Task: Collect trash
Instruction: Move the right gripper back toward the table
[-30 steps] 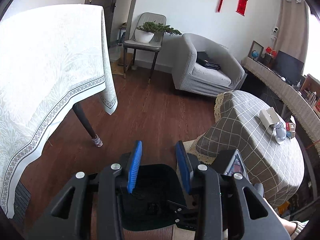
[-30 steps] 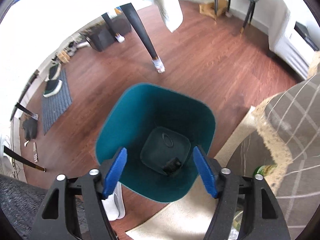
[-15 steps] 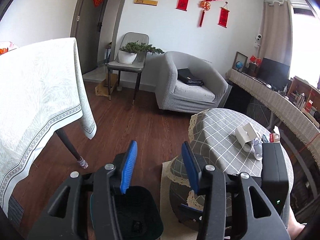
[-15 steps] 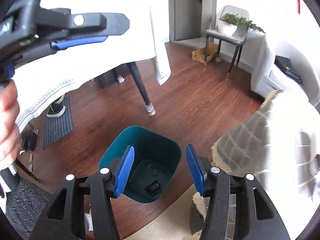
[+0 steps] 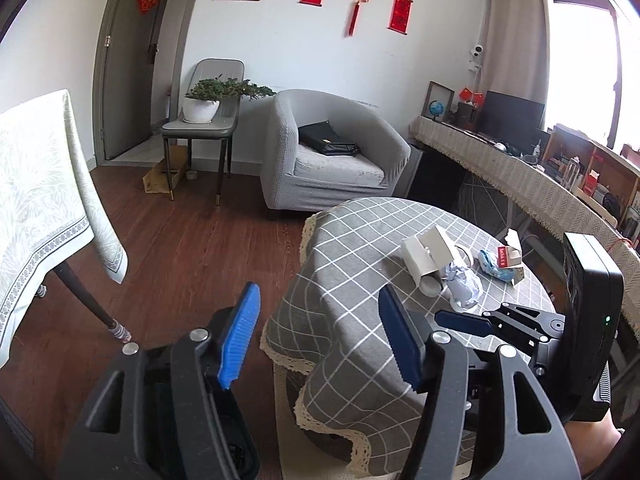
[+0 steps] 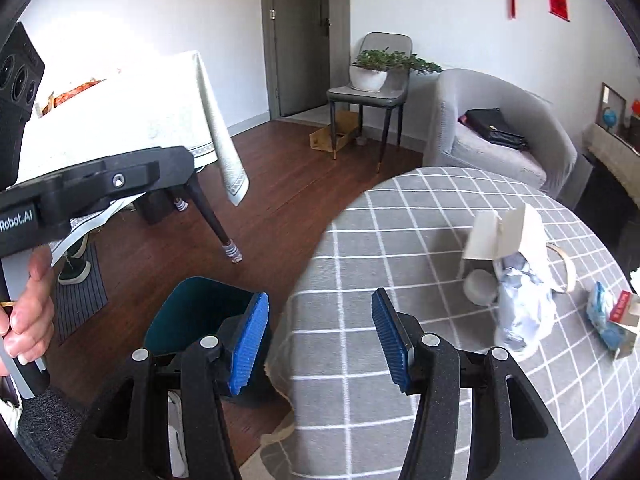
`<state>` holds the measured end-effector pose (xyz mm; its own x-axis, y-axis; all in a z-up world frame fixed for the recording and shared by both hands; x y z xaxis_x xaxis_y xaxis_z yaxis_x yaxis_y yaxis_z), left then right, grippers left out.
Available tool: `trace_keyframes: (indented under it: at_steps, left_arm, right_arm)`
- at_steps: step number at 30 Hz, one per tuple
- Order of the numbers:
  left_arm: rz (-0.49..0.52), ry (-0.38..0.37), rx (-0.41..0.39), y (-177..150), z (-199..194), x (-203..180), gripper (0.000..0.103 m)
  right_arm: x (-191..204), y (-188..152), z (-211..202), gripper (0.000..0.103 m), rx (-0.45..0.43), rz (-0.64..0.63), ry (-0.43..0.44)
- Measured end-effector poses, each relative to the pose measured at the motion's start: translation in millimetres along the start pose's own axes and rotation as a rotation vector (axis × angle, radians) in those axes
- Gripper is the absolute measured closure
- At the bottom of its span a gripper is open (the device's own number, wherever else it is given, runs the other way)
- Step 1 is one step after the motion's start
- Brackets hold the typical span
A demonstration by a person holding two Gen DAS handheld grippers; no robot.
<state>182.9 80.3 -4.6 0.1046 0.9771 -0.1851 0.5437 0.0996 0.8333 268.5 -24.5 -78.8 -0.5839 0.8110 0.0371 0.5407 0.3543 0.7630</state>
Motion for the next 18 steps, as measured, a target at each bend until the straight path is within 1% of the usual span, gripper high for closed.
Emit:
trace_keyframes:
  at_steps: [8,10,13,18]
  left_arm:
    - [0.02,-0.079,0.034,-1.8,30.1,-53.9,0.036]
    - [0.024,-0.1,0.046,-2.8,39.9,-67.2,0.036]
    - [0.031,-0.136,0.069,-7.5,54.3,-85.2,0.036]
    - [0.035,-0.184,0.106,-12.5,78.8,-111.1,0.036]
  right_arm:
    - [-62.8,-14.0,-21.5,0.048,-0.015,0.056,-0.09]
    - [-78.8,-16.0,-29.6,0.038,-0.028,0.066,-0.122]
    - [-103.3,-18.8,-43.8,0.033,-0.047,0.073,-0.166]
    - [-138.7,-21.9,-56.2,0.03,-0.059,0.114,-0.225]
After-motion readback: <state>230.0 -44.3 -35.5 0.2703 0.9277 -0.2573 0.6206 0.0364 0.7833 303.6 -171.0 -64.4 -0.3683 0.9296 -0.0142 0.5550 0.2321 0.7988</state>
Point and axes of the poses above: each gripper's, at about its wrist camera, not at the fingertips, and z roughly the way its jaws point, x to its left, y to its top, the point moved 5 cm from there along z, roughly the way its jaws point, and after that the axes turned 1 degree about z, right-handed, at the moved point
